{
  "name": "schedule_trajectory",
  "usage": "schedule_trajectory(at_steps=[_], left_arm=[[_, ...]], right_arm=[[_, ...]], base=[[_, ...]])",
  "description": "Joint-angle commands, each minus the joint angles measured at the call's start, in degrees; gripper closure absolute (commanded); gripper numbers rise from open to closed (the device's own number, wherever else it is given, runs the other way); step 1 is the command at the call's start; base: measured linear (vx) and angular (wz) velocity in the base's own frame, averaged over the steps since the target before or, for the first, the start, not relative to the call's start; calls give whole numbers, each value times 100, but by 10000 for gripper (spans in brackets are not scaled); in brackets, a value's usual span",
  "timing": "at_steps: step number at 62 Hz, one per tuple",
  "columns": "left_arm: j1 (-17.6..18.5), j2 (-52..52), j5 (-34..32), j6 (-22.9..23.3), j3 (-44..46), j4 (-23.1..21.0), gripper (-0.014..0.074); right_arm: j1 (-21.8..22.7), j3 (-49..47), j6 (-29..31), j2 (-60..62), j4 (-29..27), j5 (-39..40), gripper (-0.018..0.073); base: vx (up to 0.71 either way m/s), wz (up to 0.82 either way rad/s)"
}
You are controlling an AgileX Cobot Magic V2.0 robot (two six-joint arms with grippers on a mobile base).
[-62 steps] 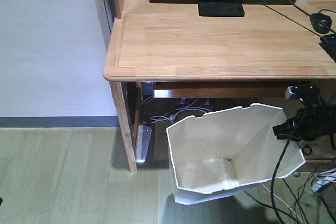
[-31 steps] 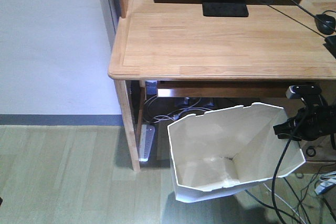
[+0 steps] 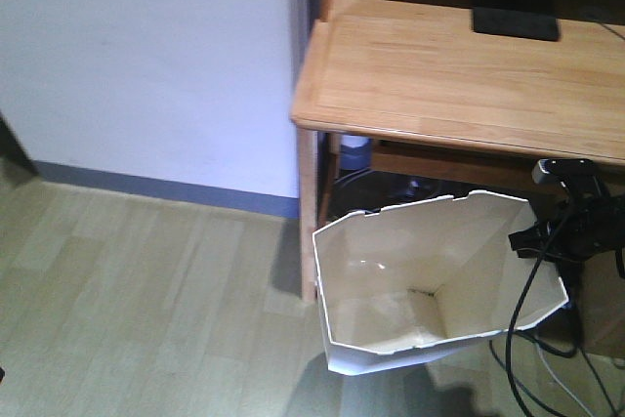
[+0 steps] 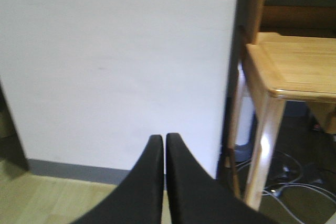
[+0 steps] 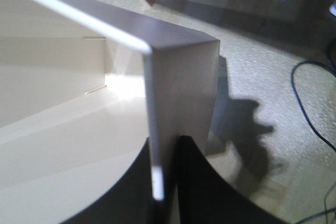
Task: Move trash bin to bedside with robot
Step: 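Carry the held bin away from the desk while the base turns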
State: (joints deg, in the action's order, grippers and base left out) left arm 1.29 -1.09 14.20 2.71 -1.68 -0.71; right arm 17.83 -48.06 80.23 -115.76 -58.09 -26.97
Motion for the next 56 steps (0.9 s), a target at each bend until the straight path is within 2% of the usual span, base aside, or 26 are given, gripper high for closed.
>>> schedule_trajectory(at_steps=[1, 56], left_arm=[[32, -57, -418, 50, -166, -23, 602], [32, -57, -418, 50, -166, -23, 602]], right_arm=[[11, -122, -116, 364, -477, -834, 565], [11, -122, -116, 364, -477, -855, 565]], base=[[-9, 51], [-5, 50]])
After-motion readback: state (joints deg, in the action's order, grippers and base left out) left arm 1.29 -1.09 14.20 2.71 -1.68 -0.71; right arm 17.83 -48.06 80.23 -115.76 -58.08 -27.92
